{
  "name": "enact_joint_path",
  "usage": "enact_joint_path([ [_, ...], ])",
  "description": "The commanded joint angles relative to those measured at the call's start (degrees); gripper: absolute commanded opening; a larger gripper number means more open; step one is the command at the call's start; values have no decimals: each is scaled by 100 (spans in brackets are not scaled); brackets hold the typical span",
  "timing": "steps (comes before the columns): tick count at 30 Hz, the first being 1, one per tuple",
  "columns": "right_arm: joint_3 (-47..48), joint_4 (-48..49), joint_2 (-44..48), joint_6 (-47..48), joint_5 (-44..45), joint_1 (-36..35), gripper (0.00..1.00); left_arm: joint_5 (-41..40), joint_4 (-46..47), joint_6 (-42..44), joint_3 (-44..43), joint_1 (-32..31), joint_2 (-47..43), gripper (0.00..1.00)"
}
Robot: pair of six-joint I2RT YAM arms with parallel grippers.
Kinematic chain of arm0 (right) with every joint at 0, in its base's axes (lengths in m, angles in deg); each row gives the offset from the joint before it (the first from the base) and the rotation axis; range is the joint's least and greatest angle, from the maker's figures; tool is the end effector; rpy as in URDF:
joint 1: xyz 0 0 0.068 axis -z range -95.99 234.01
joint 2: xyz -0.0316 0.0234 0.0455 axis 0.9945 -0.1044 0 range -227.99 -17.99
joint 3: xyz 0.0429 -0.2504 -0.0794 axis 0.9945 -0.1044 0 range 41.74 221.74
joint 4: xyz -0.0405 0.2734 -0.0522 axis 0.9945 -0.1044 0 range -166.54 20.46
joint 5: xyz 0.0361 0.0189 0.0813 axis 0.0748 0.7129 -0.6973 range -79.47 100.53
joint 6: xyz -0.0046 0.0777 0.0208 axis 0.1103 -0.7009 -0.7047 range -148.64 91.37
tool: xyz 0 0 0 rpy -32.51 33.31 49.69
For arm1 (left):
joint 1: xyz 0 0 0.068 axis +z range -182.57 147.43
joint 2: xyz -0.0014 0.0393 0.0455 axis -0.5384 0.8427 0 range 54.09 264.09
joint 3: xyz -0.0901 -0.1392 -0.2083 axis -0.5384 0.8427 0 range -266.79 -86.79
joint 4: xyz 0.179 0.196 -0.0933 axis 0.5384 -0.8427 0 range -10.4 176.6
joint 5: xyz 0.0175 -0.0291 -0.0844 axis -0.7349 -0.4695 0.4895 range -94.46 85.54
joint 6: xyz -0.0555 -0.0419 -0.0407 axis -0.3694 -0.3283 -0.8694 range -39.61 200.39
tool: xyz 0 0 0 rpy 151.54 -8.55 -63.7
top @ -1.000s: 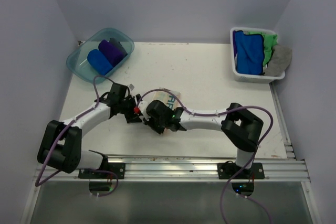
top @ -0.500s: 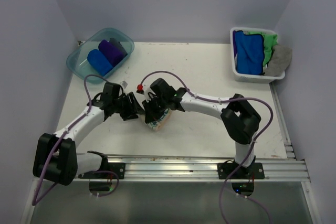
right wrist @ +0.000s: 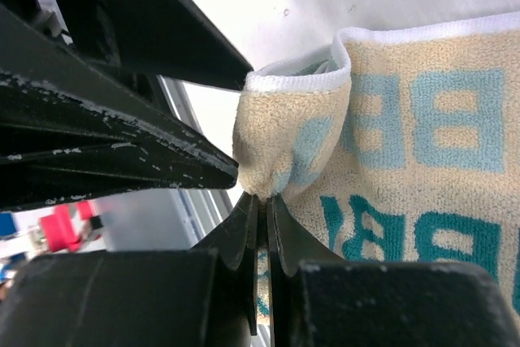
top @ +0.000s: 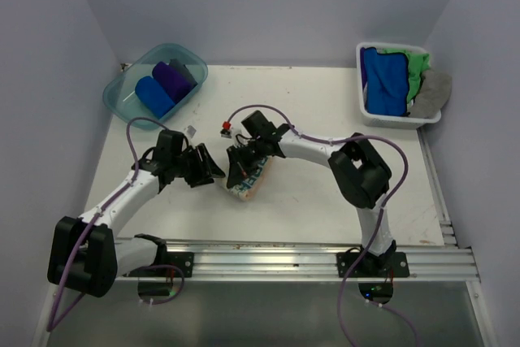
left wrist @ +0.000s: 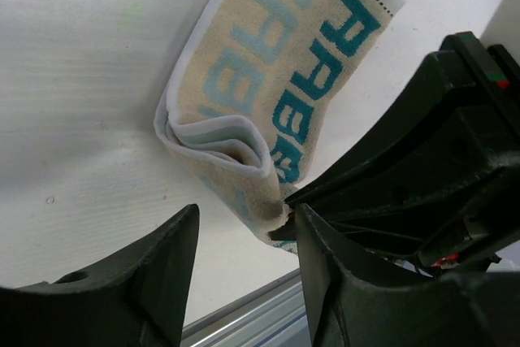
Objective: Roll the towels
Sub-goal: Roll the towel
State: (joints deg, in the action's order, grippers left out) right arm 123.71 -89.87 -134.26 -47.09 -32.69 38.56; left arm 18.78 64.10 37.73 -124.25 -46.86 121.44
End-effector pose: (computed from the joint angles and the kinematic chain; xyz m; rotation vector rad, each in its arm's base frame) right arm 0.2885 0.3609 0.1420 -0.9586 2.5374 1.3586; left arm 0.2508 -0.0923 0.1609 -0.4625 2.5760 -0.8958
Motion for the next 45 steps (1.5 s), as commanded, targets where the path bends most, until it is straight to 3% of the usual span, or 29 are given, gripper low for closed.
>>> enact_joint_path([
  [1, 275, -76, -177, -263, -643, 98, 0, 268, 438, -32, 185, 31, -65, 52],
  [8, 599, -339, -519, -220, -775, 238, 0, 689, 1274, -410, 493, 22, 85, 45],
  [30, 952, -752, -959, -53, -653, 414, 1, 567, 2566, -683, 511, -4, 1060, 40],
  [33, 838, -744, -749, -35, -337, 406, 13, 506, 2611, -718, 493, -4, 1183, 40],
  [37, 443, -621, -47, 17, 558, 397, 41, 313, 2488, -736, 458, -4, 1280, 40],
  [39, 197, -594, 446, 35, 1208, 379, 47, 242, 2452, -744, 467, -4, 1333, 40],
  [43, -216, -419, 1140, 97, 2141, 274, 47, 172, 2426, -806, 484, -4, 1421, 39],
  [45, -383, -340, 1387, 132, 2651, 99, 40, 163, 2426, -815, 484, -4, 1482, 39],
])
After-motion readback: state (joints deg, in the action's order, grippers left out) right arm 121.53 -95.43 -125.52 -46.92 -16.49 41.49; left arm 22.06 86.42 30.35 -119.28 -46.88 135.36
